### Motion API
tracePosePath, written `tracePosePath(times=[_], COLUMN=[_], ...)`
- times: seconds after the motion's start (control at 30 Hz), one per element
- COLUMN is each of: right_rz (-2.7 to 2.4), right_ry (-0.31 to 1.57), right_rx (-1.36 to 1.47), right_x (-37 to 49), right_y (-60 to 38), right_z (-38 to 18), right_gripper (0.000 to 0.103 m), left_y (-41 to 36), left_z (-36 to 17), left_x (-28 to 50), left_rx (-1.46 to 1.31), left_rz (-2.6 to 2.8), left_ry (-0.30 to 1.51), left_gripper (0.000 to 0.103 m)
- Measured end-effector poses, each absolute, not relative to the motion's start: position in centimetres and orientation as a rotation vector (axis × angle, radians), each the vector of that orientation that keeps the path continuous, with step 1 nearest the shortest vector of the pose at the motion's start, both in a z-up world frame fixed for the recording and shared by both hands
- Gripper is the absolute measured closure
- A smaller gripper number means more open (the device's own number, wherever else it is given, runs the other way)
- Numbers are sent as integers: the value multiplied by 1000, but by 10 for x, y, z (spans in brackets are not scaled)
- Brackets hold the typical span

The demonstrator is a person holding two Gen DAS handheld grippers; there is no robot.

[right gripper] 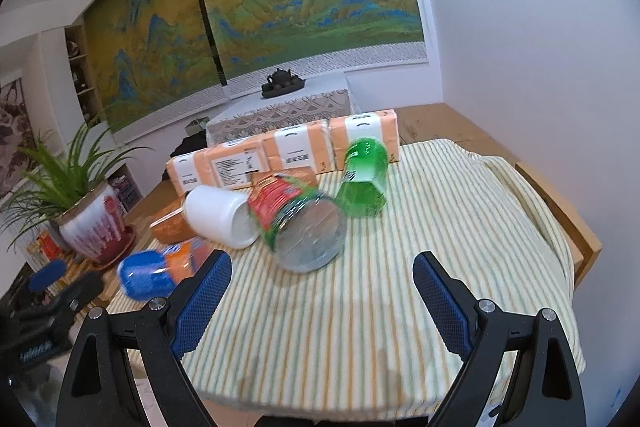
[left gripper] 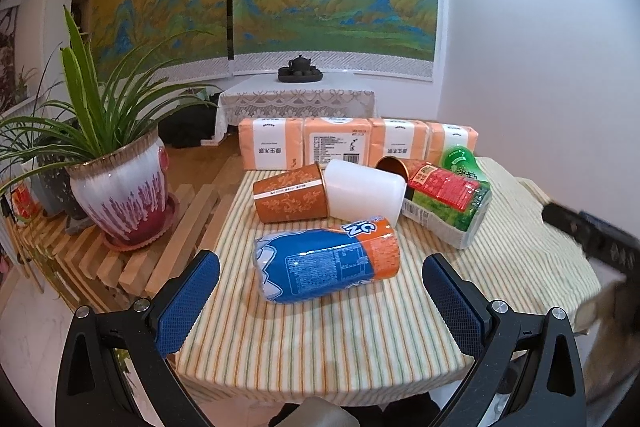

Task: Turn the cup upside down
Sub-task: 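Move the right gripper to the lying green bottle and close on it, then lift the green bottle off the table with the right gripper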

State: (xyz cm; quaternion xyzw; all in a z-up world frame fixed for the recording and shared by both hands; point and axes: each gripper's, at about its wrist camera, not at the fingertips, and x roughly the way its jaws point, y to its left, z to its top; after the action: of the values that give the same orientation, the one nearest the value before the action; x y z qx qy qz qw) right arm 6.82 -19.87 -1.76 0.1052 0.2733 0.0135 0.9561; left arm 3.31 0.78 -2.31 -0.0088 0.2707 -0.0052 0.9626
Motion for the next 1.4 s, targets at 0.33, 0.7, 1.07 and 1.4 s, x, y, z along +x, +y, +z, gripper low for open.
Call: tracePosePath(times=[0.33,0.7,1.07,1.4], right_rz=[28,53,72,75], right_ry=[693,880,1024,1082], right_rx=[295,349,406,387], right_x=[156,253,308,316], right_y=[-239,-265,-266,-261], right_z=[-17,-33,-64,-78], right_gripper=[13,13,14,49], left_y=[19,29,45,51], left_z=[-31,-36,-41,-43], left_x=[41,46,55,57], left_rx=[-19,-47,-86,-102], left_rz=[4,10,43,56], left_ry=[573,609,635,642], left_gripper=[0,0,0,0])
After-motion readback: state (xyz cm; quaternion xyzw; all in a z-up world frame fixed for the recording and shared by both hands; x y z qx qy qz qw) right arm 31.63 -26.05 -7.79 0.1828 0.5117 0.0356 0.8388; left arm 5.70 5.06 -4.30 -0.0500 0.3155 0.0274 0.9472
